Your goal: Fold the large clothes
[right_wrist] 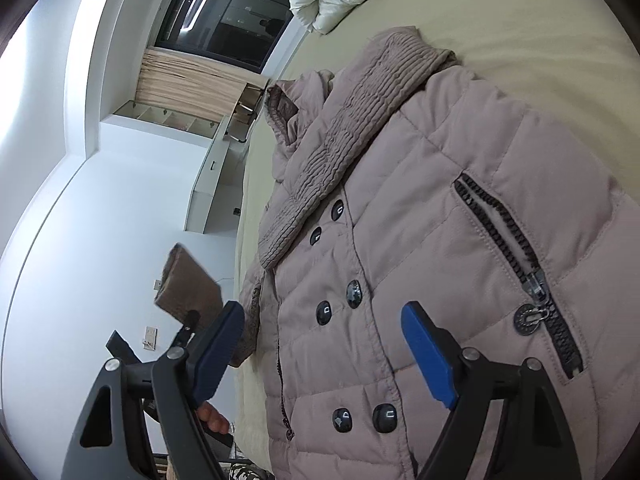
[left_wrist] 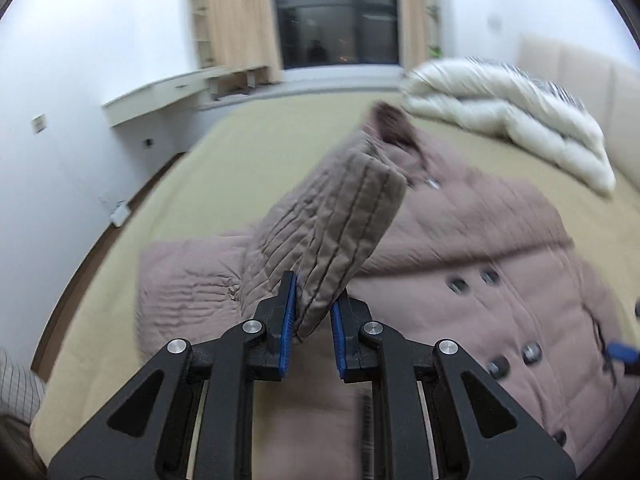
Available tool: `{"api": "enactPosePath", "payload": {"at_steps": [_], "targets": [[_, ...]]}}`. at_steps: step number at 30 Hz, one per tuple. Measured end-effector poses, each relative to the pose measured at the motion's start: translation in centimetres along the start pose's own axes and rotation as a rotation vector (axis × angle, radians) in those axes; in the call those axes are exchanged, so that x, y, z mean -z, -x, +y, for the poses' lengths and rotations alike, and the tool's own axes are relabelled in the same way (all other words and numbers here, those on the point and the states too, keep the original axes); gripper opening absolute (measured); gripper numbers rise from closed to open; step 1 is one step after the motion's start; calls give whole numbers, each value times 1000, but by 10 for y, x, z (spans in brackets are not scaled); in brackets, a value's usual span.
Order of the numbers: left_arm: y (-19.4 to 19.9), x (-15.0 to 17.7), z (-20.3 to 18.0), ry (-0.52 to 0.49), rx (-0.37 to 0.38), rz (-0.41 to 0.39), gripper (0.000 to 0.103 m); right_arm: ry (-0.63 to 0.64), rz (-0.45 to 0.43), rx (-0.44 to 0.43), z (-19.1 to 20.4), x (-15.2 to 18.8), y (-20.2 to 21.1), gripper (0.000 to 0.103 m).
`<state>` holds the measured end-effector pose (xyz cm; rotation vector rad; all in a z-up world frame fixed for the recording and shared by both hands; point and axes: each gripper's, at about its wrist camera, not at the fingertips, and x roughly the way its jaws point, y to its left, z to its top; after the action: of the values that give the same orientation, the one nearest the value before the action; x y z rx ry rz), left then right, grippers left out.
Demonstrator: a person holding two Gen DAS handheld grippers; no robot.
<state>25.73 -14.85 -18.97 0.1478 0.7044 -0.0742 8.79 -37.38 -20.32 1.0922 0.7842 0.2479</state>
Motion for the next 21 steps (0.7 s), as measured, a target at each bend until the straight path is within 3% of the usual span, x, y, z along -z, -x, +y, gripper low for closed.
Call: {"api": "enactPosePath", "payload": {"at_steps": [6, 13, 18, 20, 21], "targets": [[8, 38, -62, -105, 27, 10, 15, -55, 140, -65, 7, -15, -37, 84], [12, 72, -46, -167, 25, 2, 15, -107, 361, -204, 62, -44, -138, 84], [8, 68, -33, -200, 18, -10, 15, -113, 514, -116, 85, -52, -201, 84], [5, 68, -33, -199, 14, -7, 15, -126, 560, -63, 84, -51, -223, 72], [4, 69, -31, -196, 13, -3, 15, -125, 579, -61, 84, -50, -231, 53]]}}
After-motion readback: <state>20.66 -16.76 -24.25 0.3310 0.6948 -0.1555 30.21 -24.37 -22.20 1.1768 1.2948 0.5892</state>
